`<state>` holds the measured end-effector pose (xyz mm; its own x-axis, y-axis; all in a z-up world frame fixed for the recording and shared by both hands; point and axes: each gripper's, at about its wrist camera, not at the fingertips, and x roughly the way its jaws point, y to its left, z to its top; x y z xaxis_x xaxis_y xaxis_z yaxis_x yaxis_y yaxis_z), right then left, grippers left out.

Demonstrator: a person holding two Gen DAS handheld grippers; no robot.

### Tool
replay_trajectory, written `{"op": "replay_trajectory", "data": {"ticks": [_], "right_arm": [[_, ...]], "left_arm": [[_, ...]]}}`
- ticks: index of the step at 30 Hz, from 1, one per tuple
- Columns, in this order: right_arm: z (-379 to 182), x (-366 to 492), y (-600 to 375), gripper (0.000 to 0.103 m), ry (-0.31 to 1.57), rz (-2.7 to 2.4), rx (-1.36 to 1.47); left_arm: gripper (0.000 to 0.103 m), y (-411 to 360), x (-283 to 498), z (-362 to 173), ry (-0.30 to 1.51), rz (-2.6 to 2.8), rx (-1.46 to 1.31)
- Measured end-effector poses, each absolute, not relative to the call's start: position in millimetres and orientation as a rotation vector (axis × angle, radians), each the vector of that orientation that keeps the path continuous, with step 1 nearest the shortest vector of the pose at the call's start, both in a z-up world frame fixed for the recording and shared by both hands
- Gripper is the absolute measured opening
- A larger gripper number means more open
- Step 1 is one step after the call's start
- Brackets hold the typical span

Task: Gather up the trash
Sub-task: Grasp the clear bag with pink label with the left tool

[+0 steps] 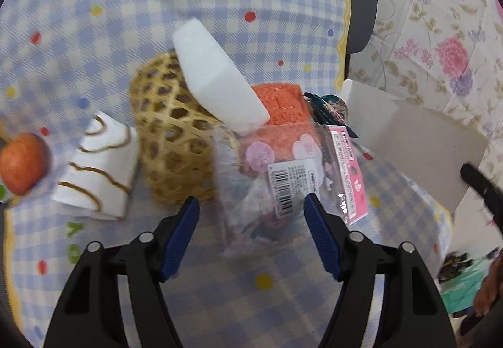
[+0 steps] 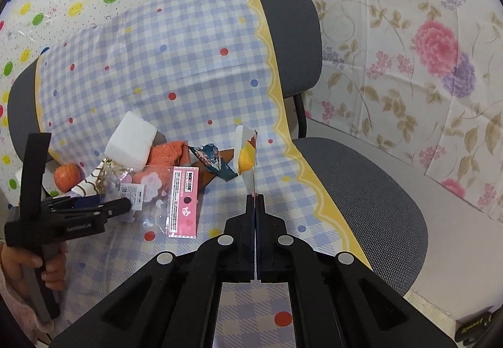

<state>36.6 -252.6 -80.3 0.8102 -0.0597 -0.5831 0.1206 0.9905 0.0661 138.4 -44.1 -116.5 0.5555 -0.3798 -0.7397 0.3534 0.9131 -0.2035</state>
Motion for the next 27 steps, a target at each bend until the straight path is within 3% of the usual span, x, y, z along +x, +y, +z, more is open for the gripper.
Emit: {"op": "replay_trajectory", "data": {"ticks": [4, 6, 11, 16, 27], "right_arm": [[-79, 34, -251, 0.001, 0.617, -0.098, 0.095], [-78, 31, -251, 0.001, 0.614, -0.098, 0.091], [-71, 21, -250, 0.001, 0.598, -0.100, 0.082], [-62, 9, -249, 0.001, 0.569, -0.123, 0.076], [-26, -32, -271, 0.001, 0.456, -0.241, 0.107]], "left_arm": [[0.046, -45, 147, -121, 0.925, -0.512, -0.106], [0.031, -42, 144, -118, 0.922, -0.542, -0.143], [0.004, -41, 108, -89, 0.787, -0.581, -0.117], [0.002, -47, 51, -53, 0.583, -0.542, 0.044], [0.003, -54, 5, -16, 0.444, -0.487, 0.135]]}}
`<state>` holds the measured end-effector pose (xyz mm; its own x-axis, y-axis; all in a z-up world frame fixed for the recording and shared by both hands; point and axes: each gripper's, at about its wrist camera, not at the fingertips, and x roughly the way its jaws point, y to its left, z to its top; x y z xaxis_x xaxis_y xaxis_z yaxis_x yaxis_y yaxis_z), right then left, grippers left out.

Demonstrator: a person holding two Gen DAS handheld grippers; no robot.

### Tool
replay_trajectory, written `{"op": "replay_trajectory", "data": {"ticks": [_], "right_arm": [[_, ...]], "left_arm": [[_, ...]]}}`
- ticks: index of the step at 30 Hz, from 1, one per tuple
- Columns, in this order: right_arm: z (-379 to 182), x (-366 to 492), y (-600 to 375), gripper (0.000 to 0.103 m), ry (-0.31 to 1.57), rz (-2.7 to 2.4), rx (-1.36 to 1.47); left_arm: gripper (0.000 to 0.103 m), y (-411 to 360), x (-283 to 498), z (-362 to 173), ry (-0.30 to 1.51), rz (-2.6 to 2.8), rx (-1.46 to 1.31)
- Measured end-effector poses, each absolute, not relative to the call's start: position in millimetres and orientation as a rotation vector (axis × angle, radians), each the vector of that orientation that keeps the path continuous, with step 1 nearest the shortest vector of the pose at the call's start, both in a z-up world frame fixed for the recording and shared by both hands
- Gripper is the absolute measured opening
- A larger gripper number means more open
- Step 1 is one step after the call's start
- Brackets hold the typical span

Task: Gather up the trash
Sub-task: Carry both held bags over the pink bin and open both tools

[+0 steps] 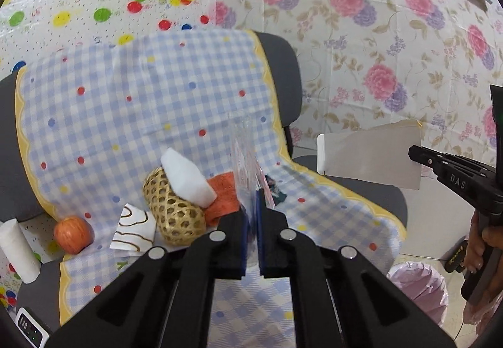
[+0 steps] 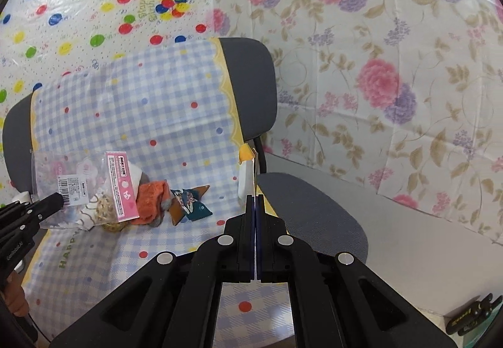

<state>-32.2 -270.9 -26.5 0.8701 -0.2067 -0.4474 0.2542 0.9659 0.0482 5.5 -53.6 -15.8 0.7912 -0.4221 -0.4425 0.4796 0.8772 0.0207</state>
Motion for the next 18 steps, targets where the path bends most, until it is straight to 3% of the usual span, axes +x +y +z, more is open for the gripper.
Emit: {"op": "replay_trajectory", "data": {"ticks": [18], "right_arm": [[-20, -117, -299, 0.001, 0.488, -0.325, 0.149]], "left_arm": [[0.003, -130, -58, -32, 0.450, -0.731, 0.205]]}}
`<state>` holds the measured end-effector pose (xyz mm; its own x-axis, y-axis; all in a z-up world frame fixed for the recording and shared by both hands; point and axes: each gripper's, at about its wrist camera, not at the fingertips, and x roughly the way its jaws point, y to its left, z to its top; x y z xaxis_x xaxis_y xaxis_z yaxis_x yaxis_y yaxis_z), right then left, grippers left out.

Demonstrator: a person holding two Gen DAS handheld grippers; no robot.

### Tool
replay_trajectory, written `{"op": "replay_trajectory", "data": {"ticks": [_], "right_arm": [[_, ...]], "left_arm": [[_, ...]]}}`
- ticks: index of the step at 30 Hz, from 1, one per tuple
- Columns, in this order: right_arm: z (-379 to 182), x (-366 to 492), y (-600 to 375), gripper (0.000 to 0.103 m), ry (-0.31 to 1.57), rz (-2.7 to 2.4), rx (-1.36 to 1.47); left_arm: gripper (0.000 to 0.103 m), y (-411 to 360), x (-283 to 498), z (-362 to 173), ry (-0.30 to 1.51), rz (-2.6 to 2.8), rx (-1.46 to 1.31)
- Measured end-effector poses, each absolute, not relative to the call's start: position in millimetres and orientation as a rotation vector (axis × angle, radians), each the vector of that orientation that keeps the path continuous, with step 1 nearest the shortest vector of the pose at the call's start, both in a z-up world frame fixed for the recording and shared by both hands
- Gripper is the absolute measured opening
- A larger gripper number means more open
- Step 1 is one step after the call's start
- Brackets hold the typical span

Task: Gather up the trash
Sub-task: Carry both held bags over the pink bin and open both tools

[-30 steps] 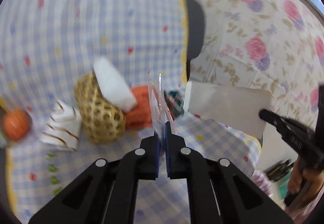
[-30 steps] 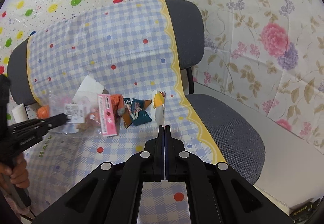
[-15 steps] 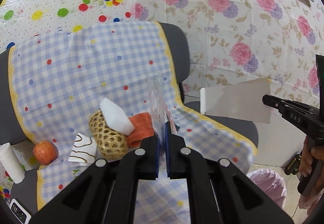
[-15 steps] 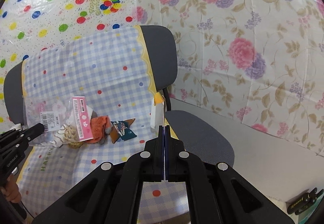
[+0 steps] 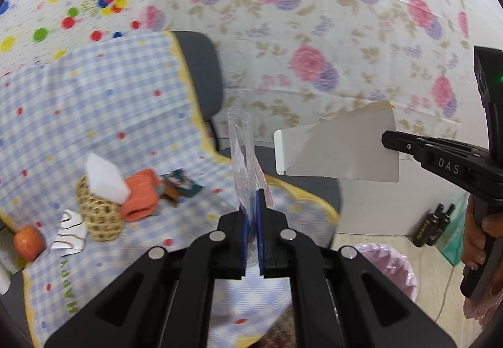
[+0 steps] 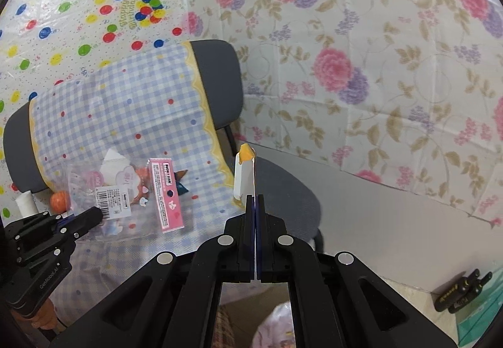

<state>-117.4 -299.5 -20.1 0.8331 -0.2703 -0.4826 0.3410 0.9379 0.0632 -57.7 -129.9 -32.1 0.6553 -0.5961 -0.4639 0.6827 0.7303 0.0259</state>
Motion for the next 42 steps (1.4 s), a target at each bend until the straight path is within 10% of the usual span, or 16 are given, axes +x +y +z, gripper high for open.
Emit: {"op": "replay_trajectory", "data": {"ticks": [31, 37, 42], "right_arm": [[-88, -246, -348, 0.003, 0.775, -0.620, 0.241], [-108, -240, -360, 0.010, 0.796, -0.604, 0.277], [-98, -241, -362, 0.010, 0.750, -0.602, 0.282]], "left_arm": [[0.003, -259, -138, -103, 0.589, -1.092, 0.411], [0.036, -269, -125, -114, 0.658, -1.089, 0.396], [0.040, -247, -110, -107, 0.661, -1.038, 0.361]]}}
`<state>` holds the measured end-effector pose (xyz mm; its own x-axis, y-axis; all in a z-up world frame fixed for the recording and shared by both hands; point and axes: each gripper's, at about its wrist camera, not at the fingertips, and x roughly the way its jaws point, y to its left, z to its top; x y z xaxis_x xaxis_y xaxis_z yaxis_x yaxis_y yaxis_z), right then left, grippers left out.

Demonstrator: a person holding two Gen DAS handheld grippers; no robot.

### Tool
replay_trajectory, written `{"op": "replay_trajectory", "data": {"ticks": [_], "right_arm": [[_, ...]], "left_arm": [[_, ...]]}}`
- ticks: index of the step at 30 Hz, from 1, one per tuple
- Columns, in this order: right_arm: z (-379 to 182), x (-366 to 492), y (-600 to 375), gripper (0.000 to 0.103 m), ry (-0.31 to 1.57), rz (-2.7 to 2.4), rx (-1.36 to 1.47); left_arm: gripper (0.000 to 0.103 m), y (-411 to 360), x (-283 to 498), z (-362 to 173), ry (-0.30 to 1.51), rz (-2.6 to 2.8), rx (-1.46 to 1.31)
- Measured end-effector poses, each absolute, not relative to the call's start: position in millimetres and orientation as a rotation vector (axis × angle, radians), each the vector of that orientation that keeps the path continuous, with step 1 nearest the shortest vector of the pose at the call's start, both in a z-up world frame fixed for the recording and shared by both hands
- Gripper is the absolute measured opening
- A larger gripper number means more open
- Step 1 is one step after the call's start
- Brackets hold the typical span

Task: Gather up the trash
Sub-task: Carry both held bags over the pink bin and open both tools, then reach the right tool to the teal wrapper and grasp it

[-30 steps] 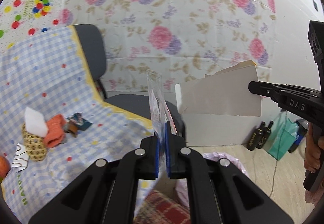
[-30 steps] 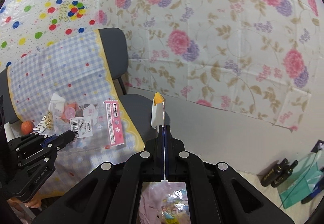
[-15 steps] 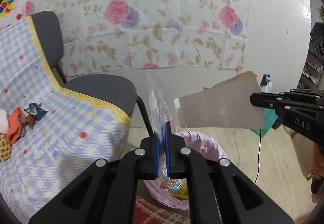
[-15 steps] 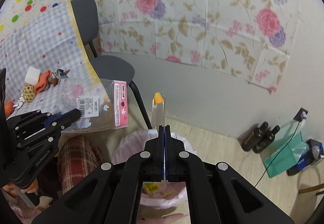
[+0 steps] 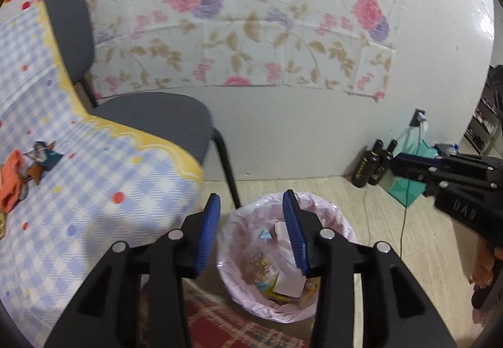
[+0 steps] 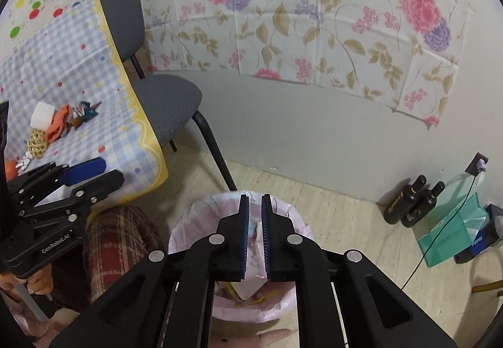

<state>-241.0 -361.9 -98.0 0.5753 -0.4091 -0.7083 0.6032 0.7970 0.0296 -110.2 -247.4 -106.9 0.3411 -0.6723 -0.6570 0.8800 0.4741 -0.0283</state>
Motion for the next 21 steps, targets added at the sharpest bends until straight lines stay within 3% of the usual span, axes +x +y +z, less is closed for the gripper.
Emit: {"op": "replay_trajectory", "data": {"ticks": [4, 9, 21], "right_arm": [[-74, -236, -359, 0.011, 0.662, -0.557, 0.287], [-49, -213, -338, 0.019, 0.595, -0.480, 0.237], [-28, -113, -270, 0.020, 0.571, -0.171, 0.176]], "left_arm": [[0.040, -221, -98, -89, 0.612, -0.952, 0.322], [0.040, -184, -81, -66, 0.573, -0.833, 0.266], [0.046, -85, -49, -37, 0.564, -0.544, 0.192]]}}
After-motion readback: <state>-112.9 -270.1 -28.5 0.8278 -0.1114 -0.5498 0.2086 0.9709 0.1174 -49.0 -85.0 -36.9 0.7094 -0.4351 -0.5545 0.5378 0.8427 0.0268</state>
